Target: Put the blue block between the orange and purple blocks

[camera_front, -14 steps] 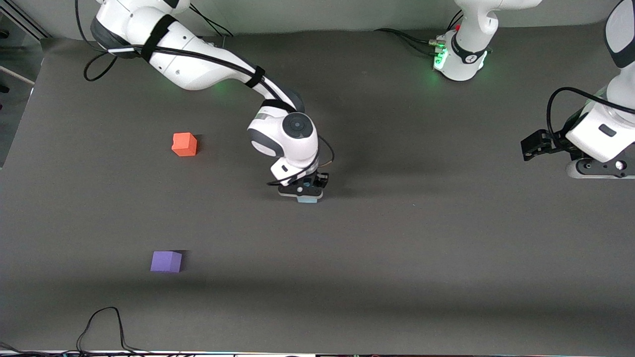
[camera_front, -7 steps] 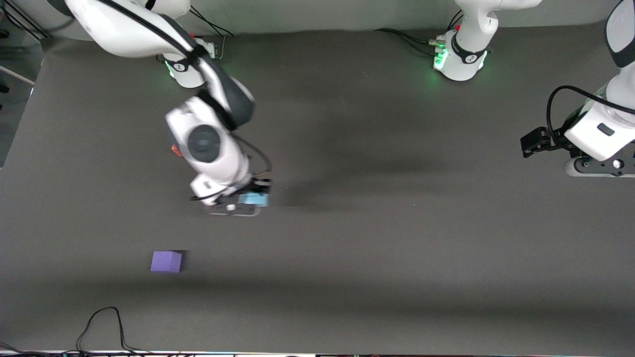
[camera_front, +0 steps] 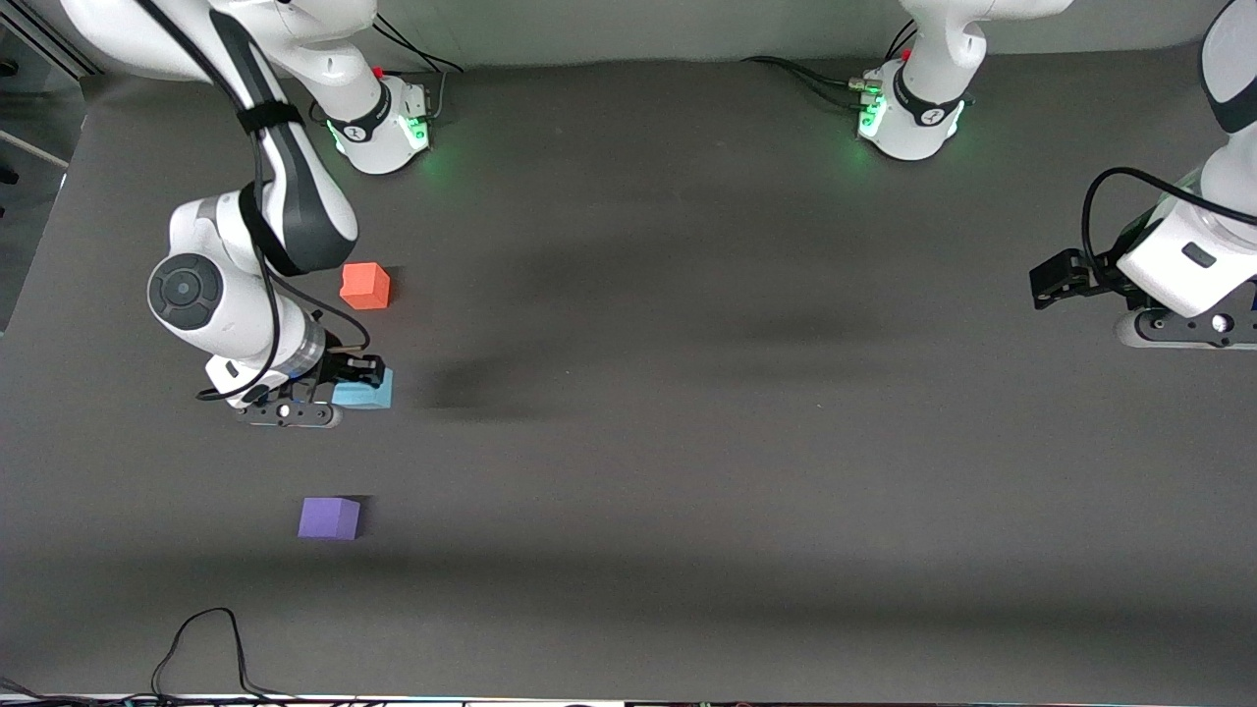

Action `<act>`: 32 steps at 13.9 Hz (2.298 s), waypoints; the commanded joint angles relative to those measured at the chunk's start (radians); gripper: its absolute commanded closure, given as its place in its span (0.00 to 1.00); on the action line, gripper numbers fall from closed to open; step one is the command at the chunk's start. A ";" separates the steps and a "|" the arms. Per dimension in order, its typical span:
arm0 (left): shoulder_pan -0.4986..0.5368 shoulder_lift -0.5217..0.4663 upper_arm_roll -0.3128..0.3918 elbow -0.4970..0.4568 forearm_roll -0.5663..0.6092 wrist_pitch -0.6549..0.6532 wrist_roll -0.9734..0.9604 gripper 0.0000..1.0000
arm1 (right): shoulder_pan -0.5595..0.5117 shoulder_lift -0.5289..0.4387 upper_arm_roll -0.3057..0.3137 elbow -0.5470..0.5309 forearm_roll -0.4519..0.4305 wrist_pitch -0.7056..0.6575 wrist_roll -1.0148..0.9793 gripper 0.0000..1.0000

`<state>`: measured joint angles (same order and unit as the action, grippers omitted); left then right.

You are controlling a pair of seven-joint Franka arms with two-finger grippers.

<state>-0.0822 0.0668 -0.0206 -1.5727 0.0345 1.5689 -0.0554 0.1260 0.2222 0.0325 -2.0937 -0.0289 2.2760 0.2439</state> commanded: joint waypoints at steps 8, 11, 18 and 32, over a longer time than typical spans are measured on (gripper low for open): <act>-0.016 -0.013 0.010 -0.004 -0.030 -0.035 0.003 0.00 | 0.010 0.075 -0.085 -0.170 0.027 0.280 -0.149 0.67; -0.016 -0.010 0.010 -0.006 -0.030 -0.041 0.002 0.00 | 0.010 0.083 -0.097 -0.172 0.027 0.290 -0.150 0.63; -0.021 -0.012 0.007 -0.006 -0.031 -0.035 -0.003 0.00 | 0.010 0.092 -0.098 -0.170 0.026 0.313 -0.152 0.46; -0.011 -0.047 0.010 -0.020 -0.031 -0.004 -0.001 0.00 | 0.011 -0.213 -0.115 -0.019 0.027 -0.069 -0.146 0.00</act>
<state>-0.0900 0.0428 -0.0186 -1.5724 0.0128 1.5552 -0.0558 0.1271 0.0622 -0.0673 -2.1803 -0.0288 2.3306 0.1263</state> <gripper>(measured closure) 0.000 0.000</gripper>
